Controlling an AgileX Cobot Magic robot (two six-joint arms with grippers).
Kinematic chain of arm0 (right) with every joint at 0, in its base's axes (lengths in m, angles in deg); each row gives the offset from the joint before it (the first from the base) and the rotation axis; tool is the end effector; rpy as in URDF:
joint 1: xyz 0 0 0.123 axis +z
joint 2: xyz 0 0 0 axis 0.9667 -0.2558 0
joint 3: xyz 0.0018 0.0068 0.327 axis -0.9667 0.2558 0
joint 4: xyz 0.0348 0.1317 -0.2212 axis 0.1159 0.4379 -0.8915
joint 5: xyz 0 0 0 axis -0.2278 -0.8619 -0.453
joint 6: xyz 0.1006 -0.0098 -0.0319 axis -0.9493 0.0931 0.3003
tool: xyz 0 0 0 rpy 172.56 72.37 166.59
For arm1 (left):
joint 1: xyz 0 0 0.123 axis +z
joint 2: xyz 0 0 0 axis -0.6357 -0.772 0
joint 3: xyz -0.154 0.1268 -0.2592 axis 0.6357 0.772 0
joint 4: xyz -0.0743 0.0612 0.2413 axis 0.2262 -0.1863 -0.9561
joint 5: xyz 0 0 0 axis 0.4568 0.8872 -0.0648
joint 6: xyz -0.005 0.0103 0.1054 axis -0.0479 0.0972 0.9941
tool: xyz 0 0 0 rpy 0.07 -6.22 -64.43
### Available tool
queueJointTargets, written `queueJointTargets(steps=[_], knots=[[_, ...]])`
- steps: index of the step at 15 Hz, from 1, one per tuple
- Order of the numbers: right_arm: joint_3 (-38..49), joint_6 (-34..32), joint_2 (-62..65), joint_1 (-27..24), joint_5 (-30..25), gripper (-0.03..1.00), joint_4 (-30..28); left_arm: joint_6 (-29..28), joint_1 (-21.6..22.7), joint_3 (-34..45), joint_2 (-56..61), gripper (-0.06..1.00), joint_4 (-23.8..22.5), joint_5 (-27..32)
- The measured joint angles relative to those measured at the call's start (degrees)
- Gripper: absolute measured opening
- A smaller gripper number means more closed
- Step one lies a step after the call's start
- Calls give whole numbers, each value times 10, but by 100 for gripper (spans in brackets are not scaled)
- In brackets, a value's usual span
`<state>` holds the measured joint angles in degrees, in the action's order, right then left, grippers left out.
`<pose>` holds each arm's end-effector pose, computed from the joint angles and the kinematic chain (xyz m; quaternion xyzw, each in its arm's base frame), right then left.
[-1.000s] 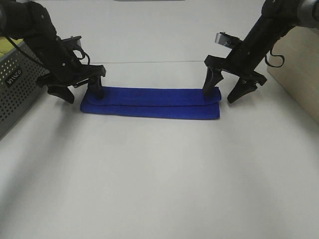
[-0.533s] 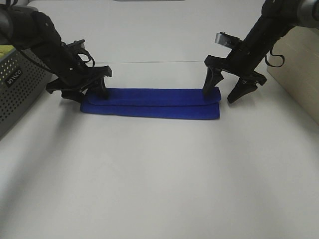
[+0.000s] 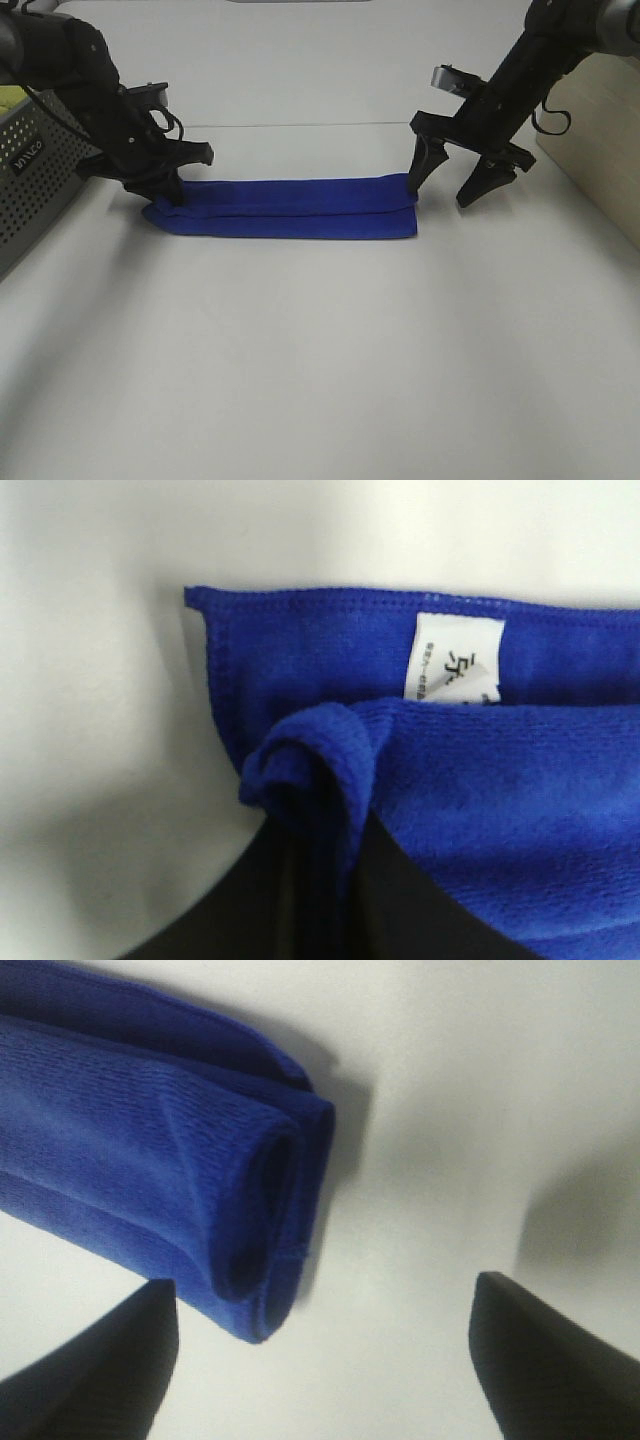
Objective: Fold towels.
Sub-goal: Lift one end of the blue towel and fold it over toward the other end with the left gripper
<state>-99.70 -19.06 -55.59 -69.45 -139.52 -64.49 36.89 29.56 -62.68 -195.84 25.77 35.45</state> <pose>0.5250 0.0956 0.1412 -0.0330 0.9776 0.2073 0.0178 0.5249 -0.1094 0.1233 0.0171 0.9849 -0.1060 0.1360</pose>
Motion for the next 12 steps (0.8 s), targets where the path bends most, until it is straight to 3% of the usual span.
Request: queueJointTargets(steps=[2,4,7,9,12], knots=[[0,0,0,0,0,77,0,-34,0,-7,29,8,-53,36],[0,0,0,0,0,77,0,-57,0,-44,58,8,-69,86],[0,0,0,0,0,77,0,-60,0,-120,66,8,0,162],[0,0,0,0,0,77,0,-60,-7,-151,66,8,94,175],[0,0,0,0,0,77,0,-64,-41,-152,62,8,116,169]])
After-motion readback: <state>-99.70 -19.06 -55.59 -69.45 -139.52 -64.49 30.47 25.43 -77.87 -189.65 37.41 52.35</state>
